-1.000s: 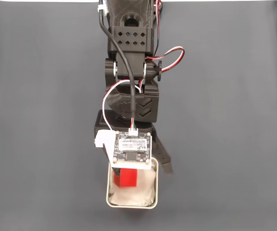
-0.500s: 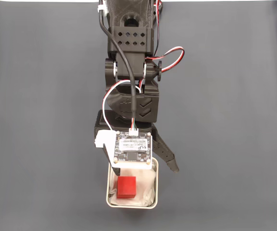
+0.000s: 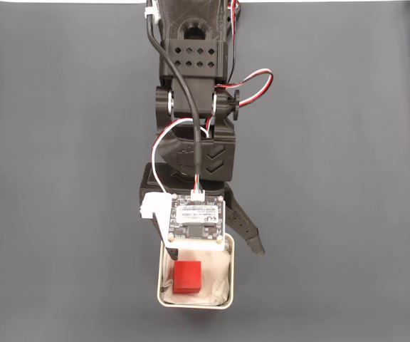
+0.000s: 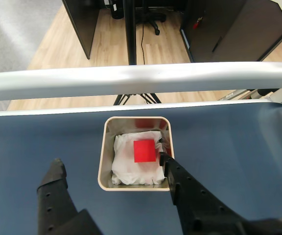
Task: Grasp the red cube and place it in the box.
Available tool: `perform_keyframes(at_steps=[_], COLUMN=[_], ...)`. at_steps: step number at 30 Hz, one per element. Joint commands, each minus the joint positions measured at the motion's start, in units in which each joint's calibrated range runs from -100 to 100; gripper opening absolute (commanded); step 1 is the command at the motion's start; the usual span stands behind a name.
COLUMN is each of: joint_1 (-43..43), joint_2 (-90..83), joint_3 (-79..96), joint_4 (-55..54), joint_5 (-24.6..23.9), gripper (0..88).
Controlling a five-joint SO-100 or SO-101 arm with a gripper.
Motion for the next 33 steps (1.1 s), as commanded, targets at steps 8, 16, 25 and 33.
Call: perform_keyframes(at_steps=[8, 16, 25, 33], joint_1=[-0.4, -2.4, -5.3, -5.2], joint_2=[-2.9, -20.9, -56.5, -87.0], joint_3=[-3.4, -1.7, 36.1, 75.4], joint_4=[-1.0, 3.0, 3.5, 8.3], joint_5=[-0.9, -3.4, -1.9, -1.2], gripper=[27.7, 0.0, 0.0, 0.0])
